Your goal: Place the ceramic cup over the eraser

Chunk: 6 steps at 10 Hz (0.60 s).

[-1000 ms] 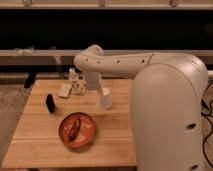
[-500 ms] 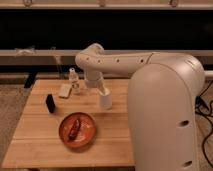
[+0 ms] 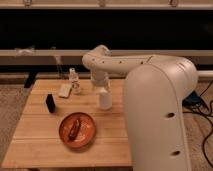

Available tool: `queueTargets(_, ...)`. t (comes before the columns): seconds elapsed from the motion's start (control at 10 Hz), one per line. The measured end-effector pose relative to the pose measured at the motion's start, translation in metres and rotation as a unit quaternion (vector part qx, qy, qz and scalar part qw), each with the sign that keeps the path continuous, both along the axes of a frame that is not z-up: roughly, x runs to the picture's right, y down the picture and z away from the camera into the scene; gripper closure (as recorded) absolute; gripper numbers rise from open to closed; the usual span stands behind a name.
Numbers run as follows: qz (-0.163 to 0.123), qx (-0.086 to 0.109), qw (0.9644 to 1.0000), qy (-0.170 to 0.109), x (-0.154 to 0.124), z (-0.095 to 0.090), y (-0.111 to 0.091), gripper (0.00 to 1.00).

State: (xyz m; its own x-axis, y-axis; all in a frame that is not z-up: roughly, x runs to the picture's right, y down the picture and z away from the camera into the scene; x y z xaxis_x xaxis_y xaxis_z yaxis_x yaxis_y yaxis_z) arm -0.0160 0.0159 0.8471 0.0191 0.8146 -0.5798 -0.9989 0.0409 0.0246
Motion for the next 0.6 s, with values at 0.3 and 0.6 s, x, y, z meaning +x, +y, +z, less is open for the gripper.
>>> queueTargets(0.3, 0.011, 0.000, 0.9999, 0.008, 0.013, 0.015, 0.002, 0.35)
queueTargets(0.6, 0.024, -0.007, 0.9997, 0.005, 0.017, 0.031, 0.015, 0.46)
